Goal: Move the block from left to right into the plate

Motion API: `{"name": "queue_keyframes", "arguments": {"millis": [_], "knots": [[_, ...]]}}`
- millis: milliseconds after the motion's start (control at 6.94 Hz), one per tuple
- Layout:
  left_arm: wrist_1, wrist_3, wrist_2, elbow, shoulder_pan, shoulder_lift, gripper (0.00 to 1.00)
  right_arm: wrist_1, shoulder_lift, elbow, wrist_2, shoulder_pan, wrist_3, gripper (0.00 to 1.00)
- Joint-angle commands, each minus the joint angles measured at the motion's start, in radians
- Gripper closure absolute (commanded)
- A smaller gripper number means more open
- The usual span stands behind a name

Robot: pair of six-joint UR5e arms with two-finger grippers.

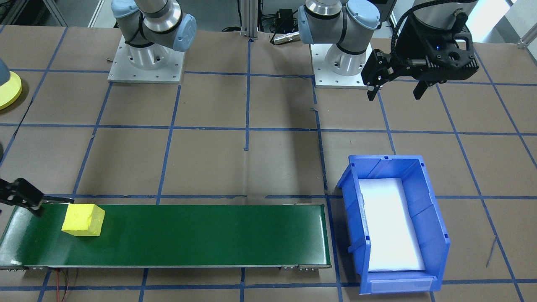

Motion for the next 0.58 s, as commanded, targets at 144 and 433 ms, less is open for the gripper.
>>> {"name": "queue_keyframes", "arguments": {"millis": [144, 433], "knots": [[0.000, 0.000, 0.000, 0.002, 0.001, 0.000, 0.00, -0.066, 0.073, 0.038, -0.002, 0.066, -0.075, 0.00], [0.000, 0.000, 0.000, 0.002, 0.001, 0.000, 0.00, -0.064, 0.080, 0.041, -0.124, 0.066, -0.073, 0.00]]}}
